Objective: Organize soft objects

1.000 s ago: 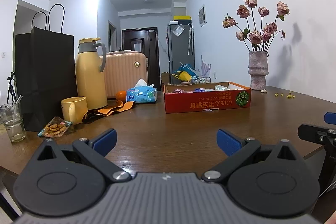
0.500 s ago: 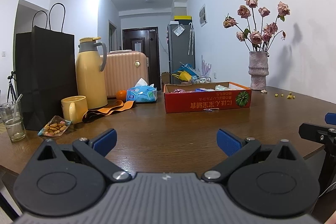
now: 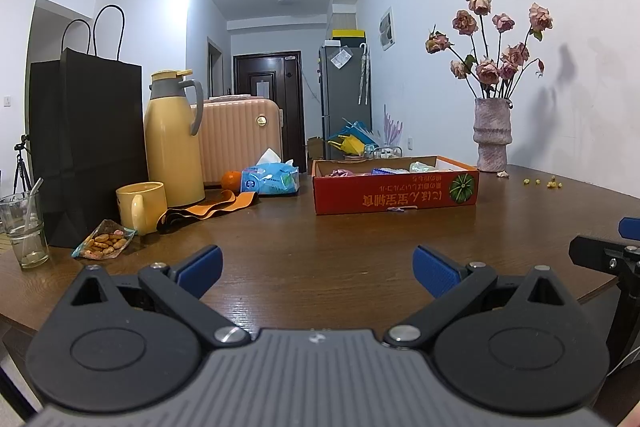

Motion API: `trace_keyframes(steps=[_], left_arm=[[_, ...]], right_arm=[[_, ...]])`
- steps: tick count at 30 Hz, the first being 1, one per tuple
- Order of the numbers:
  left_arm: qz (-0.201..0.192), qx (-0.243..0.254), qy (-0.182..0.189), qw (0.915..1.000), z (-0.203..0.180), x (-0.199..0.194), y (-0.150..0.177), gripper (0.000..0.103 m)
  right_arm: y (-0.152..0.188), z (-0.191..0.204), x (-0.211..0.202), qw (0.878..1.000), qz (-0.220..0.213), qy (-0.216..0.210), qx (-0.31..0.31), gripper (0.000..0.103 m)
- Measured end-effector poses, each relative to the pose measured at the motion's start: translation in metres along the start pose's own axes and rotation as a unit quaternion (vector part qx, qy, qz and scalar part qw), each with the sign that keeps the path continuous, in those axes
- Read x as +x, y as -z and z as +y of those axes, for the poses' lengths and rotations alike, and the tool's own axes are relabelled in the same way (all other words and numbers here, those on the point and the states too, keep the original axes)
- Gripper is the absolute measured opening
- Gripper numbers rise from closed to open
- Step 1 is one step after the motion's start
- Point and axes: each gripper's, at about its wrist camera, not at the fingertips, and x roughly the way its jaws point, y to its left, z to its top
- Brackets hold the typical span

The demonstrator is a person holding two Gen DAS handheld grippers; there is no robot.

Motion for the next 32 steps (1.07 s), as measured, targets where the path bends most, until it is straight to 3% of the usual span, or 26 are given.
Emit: trace_keyframes(steps=[32], left_arm=[[-0.015, -0.006, 0.008, 0.9998, -0.0007, -0.0047, 0.0023, 0.103]], right_arm=[[0.0015, -0.0019, 0.0013, 1.000, 0.001, 0.001, 0.004, 0.103]])
